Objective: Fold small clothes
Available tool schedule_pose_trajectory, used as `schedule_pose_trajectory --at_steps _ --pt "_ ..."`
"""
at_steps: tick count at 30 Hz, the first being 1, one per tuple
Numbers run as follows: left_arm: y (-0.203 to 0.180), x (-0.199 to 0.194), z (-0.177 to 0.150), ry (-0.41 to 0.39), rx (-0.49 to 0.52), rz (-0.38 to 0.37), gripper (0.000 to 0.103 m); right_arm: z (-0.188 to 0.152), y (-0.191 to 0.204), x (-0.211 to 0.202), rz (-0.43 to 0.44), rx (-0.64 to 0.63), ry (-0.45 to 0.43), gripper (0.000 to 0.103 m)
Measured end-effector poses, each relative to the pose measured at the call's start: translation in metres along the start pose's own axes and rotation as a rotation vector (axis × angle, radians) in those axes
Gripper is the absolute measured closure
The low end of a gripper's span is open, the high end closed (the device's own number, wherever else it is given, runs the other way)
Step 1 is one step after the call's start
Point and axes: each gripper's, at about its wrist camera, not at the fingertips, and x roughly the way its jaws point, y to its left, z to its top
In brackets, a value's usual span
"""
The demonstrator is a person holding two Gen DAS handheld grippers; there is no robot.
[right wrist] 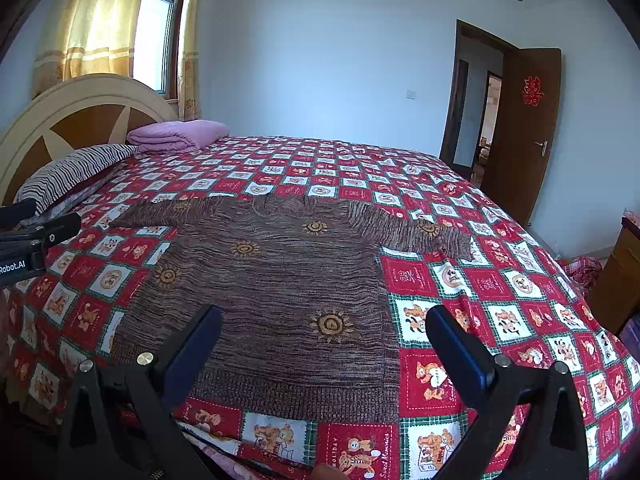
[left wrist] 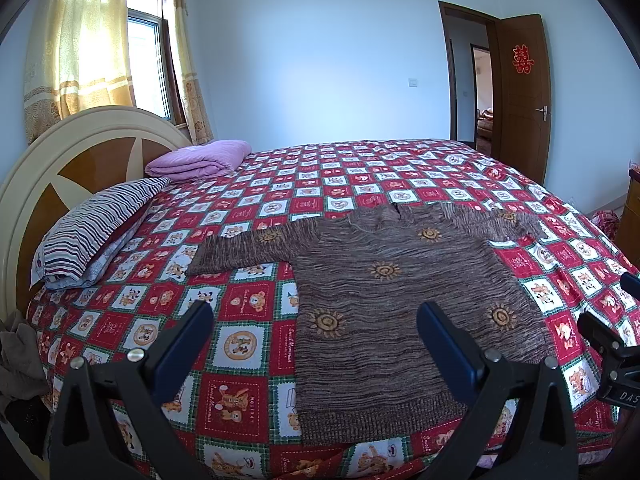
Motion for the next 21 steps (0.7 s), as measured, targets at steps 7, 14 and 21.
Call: schedule_pose_trajectory --at_steps 7,14,21 --pt "-0.002 0.004 -0.003 0.005 0.006 -0.001 0.000 0.000 -0.001 0.001 -0.002 -0.002 0.002 0.001" --pt "-0.002 0.004 -0.003 0.004 0.007 -0.002 0.000 0.000 -0.002 0.004 0.001 -0.007 0.003 0.001" --pt "-0.004 0.029 0.007 0.004 0.035 0.003 0.000 0.003 -0.013 0.035 0.014 -0.046 0.017 0.001"
